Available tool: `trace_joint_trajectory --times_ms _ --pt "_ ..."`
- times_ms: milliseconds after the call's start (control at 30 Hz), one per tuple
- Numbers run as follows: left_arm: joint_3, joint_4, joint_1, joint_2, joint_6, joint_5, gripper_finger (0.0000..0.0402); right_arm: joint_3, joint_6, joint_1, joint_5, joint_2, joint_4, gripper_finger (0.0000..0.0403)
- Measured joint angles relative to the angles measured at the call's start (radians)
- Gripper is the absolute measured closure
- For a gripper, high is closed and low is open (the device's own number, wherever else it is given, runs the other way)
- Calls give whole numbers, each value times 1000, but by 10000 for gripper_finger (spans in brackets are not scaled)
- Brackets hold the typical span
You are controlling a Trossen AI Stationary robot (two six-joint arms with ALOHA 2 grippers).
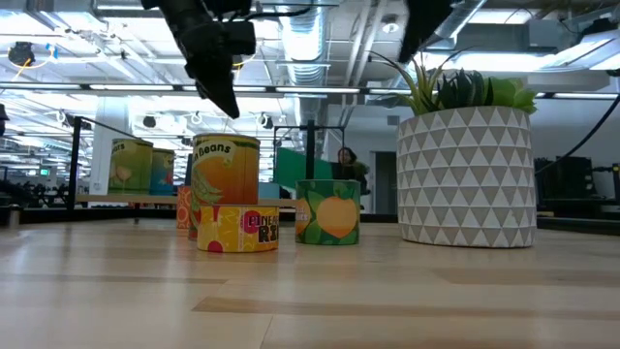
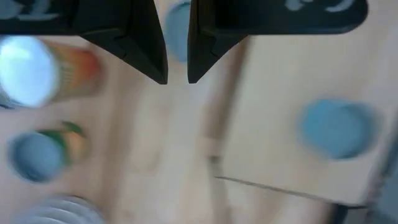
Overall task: Pick and place cans onto a shelf
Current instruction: Put the canned green beans on the shelf
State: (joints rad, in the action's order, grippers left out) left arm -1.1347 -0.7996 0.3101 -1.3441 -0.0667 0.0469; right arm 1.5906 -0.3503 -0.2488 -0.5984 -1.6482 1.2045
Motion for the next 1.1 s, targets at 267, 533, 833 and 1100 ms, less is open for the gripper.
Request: trace_joint_trajectory --times_ms 267,533,833,1100 --pt "0 12 -151 -112 -27 -32 352 0 -363 -136 -108 0 205 375" --pt "1 6 -187 -132 -95 -30 346 -39 -697 -306 -184 1 367 375" --pt "1 27 -201 -131 -98 86 344 -146 -791 -469 -183 7 364 375" --pt "1 62 -207 -131 -61 123 344 -188 -900 -509 -185 8 361 375"
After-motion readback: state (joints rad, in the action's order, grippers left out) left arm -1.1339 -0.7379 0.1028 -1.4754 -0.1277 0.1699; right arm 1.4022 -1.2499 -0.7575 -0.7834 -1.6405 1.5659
